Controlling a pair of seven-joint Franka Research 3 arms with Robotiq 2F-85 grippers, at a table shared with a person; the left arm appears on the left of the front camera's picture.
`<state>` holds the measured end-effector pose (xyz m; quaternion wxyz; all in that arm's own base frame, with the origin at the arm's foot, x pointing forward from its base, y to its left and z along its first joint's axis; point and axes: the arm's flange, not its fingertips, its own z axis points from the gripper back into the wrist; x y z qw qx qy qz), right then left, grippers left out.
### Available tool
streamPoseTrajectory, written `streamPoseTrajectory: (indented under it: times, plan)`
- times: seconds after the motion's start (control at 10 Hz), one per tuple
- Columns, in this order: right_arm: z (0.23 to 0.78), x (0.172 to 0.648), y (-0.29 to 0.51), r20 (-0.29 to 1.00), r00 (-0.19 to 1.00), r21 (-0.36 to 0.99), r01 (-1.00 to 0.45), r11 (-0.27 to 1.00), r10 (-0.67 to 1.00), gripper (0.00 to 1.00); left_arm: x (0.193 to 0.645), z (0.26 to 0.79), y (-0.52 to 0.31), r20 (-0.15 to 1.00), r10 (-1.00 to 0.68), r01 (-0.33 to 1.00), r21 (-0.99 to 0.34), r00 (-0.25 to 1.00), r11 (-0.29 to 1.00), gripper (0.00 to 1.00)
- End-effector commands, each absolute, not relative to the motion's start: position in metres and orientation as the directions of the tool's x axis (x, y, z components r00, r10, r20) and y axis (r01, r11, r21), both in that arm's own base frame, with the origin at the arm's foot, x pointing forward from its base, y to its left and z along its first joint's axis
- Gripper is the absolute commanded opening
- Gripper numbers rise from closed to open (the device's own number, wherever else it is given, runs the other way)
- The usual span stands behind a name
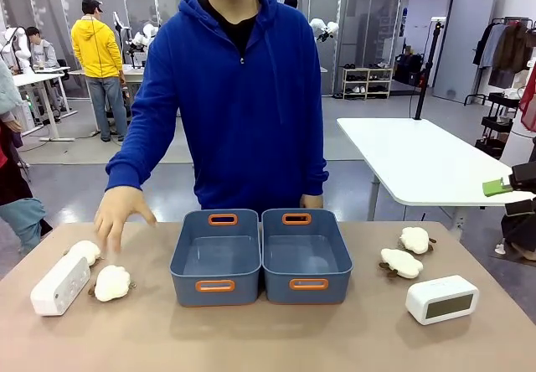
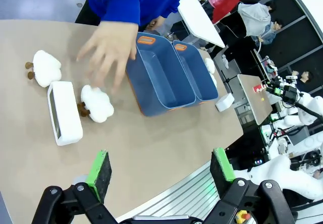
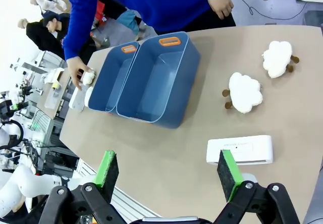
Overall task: Sort the digital clocks into the basket.
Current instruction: Pick up the Digital clock from the table and place it into the empty Plastic storage basket.
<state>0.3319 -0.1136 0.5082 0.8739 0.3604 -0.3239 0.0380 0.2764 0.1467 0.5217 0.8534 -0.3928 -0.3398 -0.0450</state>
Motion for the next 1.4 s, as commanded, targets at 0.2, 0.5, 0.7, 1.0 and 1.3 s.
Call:
streamPoseTrajectory:
  times: [0.2,0.5,0.7,1.0,1.3]
  plan:
    - [0.5094,0.3327,-0.1133,0.601,0.781,0.610,-0.311,0.729,-0.170,1.00,0.2755,0.5235,0.1460,0.624,0.184,0.361,-0.640,0.759,0.678,1.00]
    - [0.5094,0.3327,-0.1133,0.601,0.781,0.610,-0.311,0.729,-0.170,1.00,0.2755,0.5235,0.1460,0.624,0.184,0.361,-0.640,0.759,0.678,1.00]
    - [0.5094,0.3327,-0.1133,0.601,0.781,0.610,-0.311,0.729,-0.170,1.00,0.2755,0.5235,0.1460,0.624,0.184,0.361,-0.640,0.759,0.678,1.00]
    - [0.5094,0.3327,-0.1133,0.601,0.781,0.610,-0.311,0.729,-0.170,1.00,0.2755,0.5235,0.1460,0.624,0.184,0.361,-0.640,0.759,0.678,1.00]
    - [0.5094,0.3327,-0.1133,0.601,0.781,0.610,-0.311,0.729,-0.170,1.00,0.2755,0.5235,0.1460,0.624,0.184,0.361,-0.640,0.759,0.678,1.00]
